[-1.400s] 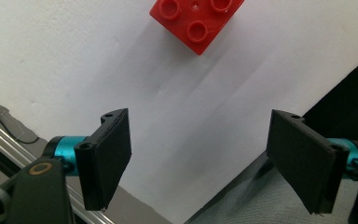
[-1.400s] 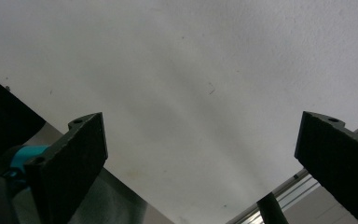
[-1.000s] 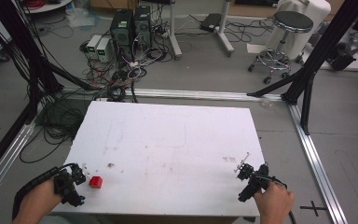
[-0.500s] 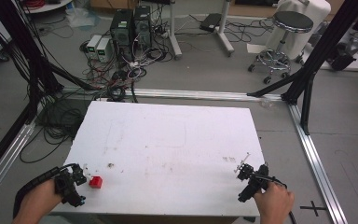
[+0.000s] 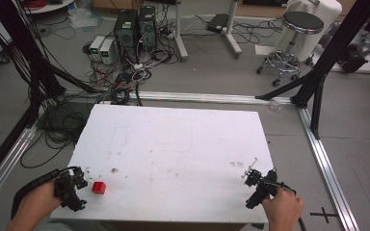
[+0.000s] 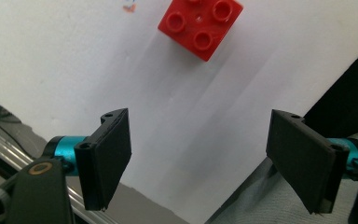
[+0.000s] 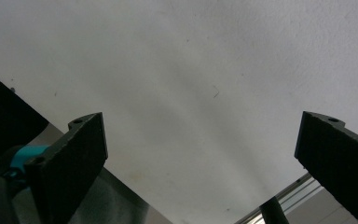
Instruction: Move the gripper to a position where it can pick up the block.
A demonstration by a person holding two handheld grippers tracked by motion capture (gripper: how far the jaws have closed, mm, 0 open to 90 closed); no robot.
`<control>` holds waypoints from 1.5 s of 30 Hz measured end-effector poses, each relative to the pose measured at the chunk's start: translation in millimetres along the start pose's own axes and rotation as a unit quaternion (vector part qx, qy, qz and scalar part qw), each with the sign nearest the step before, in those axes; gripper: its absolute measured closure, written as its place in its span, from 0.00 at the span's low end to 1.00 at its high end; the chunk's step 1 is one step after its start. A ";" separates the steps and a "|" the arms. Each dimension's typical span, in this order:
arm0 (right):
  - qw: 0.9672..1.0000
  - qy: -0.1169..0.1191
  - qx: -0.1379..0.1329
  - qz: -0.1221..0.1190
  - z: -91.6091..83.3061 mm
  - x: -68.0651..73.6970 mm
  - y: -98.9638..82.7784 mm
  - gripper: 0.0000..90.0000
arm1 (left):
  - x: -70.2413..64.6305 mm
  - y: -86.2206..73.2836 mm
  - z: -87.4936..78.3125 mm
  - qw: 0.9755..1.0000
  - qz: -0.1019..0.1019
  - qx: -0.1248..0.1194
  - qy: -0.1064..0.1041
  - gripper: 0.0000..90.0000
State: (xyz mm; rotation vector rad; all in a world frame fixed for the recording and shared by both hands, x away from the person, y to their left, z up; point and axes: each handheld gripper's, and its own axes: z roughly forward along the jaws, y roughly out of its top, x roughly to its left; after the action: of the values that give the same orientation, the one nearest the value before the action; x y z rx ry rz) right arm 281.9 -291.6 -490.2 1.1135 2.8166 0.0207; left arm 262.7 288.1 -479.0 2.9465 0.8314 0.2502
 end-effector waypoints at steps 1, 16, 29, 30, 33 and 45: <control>1.000 0.001 -0.001 0.000 0.0 0.1 0.0 0.02 | 0.0 0.0 0.0 1.000 0.000 0.000 0.000 0.25; 1.000 0.004 -0.009 0.001 -0.3 -0.8 -2.1 0.02 | 8.4 7.7 -4.1 0.997 0.077 0.003 -0.016 0.25; 1.000 0.006 -0.013 0.004 -0.9 -1.8 -4.3 0.02 | 18.0 14.2 -1.9 0.990 0.139 0.005 -0.017 0.25; 1.000 0.008 -0.013 0.004 -0.6 -1.8 -4.3 0.02 | 18.3 14.6 -2.3 0.988 0.151 0.003 -0.018 0.25; 1.000 0.010 -0.014 0.003 0.3 -2.0 -4.5 0.02 | 18.6 16.5 -3.2 0.984 0.175 -0.002 -0.019 0.25; 1.000 0.008 -0.014 0.003 0.4 -2.5 -5.3 0.02 | 24.5 24.5 1.4 0.971 0.236 -0.006 -0.028 0.25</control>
State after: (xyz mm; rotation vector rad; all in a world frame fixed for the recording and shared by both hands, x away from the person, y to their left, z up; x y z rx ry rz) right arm 280.2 -297.2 -490.7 1.1209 2.8177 0.0691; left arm 296.1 280.1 -474.3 3.0772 0.1089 0.1926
